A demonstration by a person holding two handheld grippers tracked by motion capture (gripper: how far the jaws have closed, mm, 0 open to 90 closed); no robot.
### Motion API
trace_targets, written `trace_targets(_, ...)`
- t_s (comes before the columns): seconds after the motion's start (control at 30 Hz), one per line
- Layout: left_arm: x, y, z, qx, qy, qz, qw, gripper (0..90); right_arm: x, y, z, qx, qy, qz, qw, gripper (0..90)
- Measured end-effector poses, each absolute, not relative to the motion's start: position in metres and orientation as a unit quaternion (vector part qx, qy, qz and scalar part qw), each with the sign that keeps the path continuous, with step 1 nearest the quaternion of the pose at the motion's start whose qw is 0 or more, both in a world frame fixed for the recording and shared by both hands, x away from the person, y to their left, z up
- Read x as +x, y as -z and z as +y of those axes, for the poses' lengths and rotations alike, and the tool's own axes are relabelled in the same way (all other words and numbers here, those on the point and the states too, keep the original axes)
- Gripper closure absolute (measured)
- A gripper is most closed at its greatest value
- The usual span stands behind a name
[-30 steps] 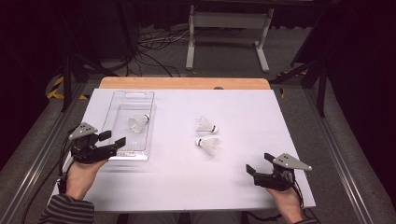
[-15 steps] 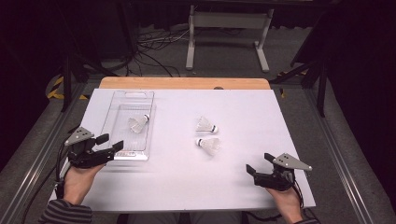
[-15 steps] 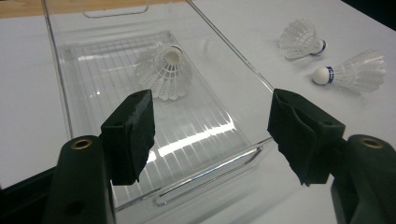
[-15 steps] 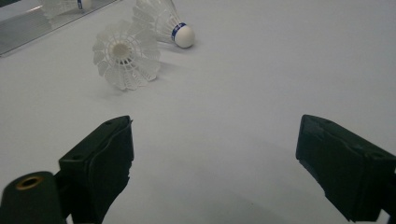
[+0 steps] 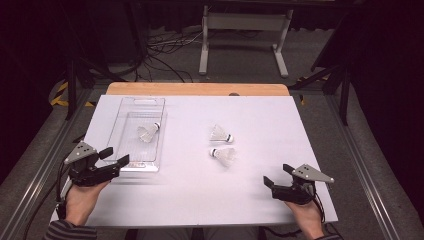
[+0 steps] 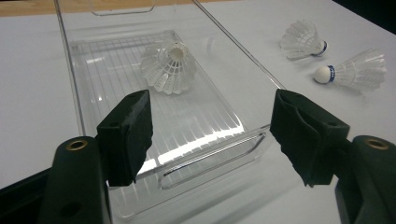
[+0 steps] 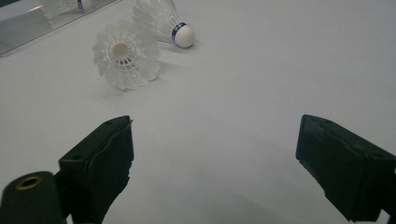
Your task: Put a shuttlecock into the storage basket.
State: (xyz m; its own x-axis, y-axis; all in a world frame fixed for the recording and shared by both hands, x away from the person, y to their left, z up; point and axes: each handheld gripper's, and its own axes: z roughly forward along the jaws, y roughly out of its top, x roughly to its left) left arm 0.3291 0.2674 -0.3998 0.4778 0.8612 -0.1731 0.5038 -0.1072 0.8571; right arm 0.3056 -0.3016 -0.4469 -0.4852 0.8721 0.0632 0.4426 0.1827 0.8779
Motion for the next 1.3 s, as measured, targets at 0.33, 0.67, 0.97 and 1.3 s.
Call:
trace_targets(0.33, 0.318, 0.407, 0.275, 0.707, -0.204, 0.477, 0.480, 28.6, 0.305, 0.447, -0.301, 0.450, -0.455, 0.732, 0.237, 12.0)
trace_targets(0.67, 0.308, 0.415, 0.281, 0.692, -0.214, 0.480, 0.494, 28.0, 0.305, 0.446, -0.302, 0.452, -0.457, 0.728, 0.238, 11.9)
trace_targets(0.97, 0.298, 0.423, 0.286, 0.684, -0.225, 0.480, 0.502, 27.2, 0.306, 0.446, -0.302, 0.453, -0.457, 0.728, 0.238, 11.9)
trace_targets(1.3, 0.292, 0.428, 0.288, 0.681, -0.223, 0.483, 0.504, 26.6, 0.306, 0.446, -0.302, 0.454, -0.456, 0.727, 0.238, 11.9)
